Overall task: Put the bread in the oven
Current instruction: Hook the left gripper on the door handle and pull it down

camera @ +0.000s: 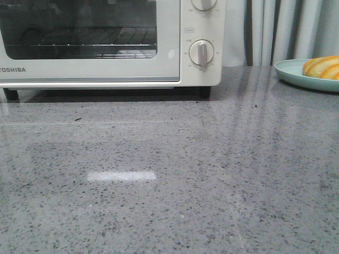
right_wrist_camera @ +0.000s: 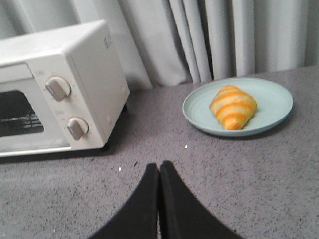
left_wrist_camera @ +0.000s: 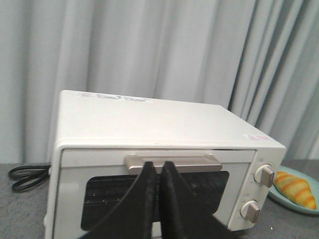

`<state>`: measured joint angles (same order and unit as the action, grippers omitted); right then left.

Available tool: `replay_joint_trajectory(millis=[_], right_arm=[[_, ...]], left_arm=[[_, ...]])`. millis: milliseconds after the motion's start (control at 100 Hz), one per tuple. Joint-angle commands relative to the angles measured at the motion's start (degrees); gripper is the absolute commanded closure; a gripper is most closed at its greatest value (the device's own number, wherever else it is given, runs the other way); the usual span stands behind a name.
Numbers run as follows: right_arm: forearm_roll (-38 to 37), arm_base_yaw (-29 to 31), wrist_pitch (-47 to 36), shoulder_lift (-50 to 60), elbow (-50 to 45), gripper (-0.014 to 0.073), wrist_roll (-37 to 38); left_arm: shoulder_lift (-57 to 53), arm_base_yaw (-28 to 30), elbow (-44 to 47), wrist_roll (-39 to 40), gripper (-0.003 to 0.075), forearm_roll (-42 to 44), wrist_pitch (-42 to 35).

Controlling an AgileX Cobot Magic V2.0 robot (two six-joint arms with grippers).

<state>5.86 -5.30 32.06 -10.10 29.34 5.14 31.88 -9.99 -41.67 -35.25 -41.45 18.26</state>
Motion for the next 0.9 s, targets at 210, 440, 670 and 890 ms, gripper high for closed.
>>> replay_joint_trajectory(millis=[210,440,670,890], right_arm=[[-0.44,-0.41,-3.44,-2.43,2.00,0.0662,-1.12],[-0.53,-0.41,-3.22,-2.43,2.00,0.0662,-1.12],[-0.53,-0.41,-3.12,-2.43,2.00,0.0662,-1.12],[-0.53,-0.41,-3.14,-2.43,2.00,0.0662,-1.12]], left_arm=[[23.31,-11.23,-18.64,-6.16,0.0741,-0.23,-2.17],[35.32,-13.20,-24.26,-6.16,0.0741,-0.23,-1.92],[40.06,-13.20,-24.36,-6.16,0.0741,1.13,-0.62],[42.19,-13.09,-24.36,-6.16,0.0741,5.67,-0.79]])
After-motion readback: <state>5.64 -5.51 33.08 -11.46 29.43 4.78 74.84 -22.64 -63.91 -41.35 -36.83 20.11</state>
